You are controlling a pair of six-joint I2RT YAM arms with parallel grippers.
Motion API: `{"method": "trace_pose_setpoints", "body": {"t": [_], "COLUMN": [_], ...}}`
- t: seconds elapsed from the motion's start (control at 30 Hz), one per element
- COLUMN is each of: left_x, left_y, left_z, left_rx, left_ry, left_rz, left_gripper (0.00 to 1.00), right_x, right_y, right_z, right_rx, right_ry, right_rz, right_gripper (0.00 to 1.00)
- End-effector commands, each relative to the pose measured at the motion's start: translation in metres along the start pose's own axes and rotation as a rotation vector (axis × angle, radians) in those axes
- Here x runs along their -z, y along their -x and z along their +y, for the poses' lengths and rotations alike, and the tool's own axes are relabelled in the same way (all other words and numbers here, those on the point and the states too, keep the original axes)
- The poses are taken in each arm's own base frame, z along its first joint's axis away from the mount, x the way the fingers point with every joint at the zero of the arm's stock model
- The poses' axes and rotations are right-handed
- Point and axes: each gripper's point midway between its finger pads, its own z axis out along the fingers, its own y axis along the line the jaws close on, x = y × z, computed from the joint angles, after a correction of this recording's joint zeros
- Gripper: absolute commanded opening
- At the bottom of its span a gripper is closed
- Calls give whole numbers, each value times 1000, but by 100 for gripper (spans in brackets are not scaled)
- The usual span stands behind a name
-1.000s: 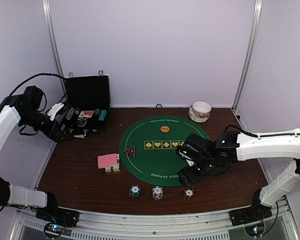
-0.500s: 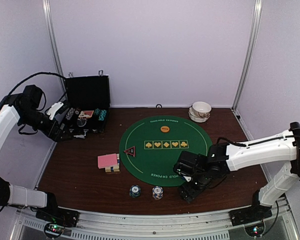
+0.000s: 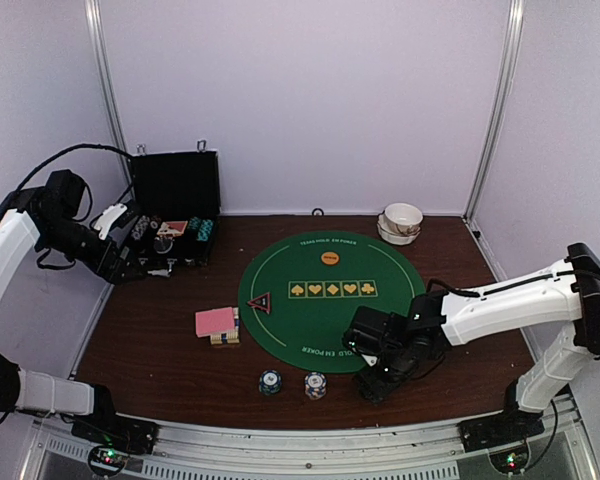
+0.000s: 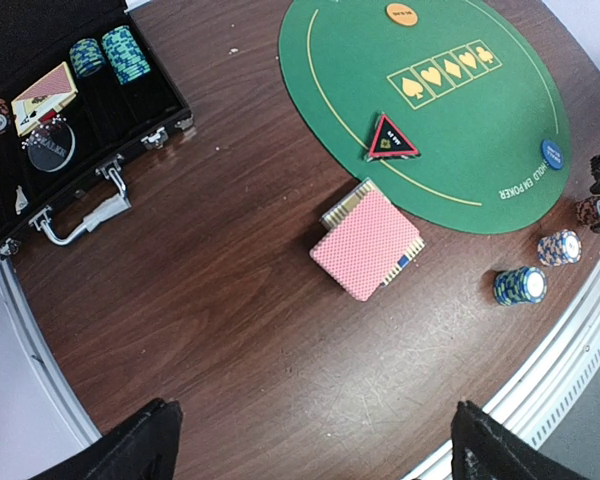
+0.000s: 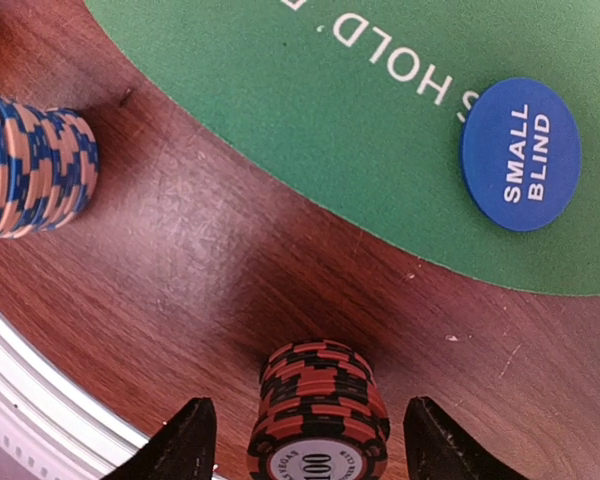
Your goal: Distribute texas hold em gaming equipment
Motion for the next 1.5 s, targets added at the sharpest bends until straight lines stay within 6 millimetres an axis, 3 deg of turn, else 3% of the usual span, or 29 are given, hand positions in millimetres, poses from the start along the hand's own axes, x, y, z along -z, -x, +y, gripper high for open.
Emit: {"method": "trace_pose_setpoints", "body": {"t": [0.0,0.4,0.57,0.8,0.97,1.1,1.3,1.4,1.47], "left_x": [10,12,11,13,14,14,14,14,14], "left_y": [9,9,9,10,10,10,9,8,8], "left_z": [-2,-3,-3,-3,-3,-3,-4,-4,-4], "left_rx": [-22,-25,-24,-26,-31,-30,-30,-31,-33], "left_ry": [4,8,8,10,13,12,9,10,12], "left_rz": [-37,-40,-39,-43,-46,-43,-40,-39,-38], "left_gripper": [98,98,98,97,98,97,98,98,98], "right_x": [-3,-2,1,20,45,69,97,101,85], "right_y": [2,2,4,15,29,56,133,179,205], "right_z": [-4,-6,-8,-10,-12,-23,-77,-107,-127], "right_rx": [-1,1,3,21,28,0,-140,-214,-256], "right_ry": [-30,-39,-51,-71,-79,-83,-128,-151,-167], "right_rz": [-18,-13,-25,-46,-74,-119,-236,-303,-303], "right_gripper": [65,46,31,19,18,18,17,17,16]}}
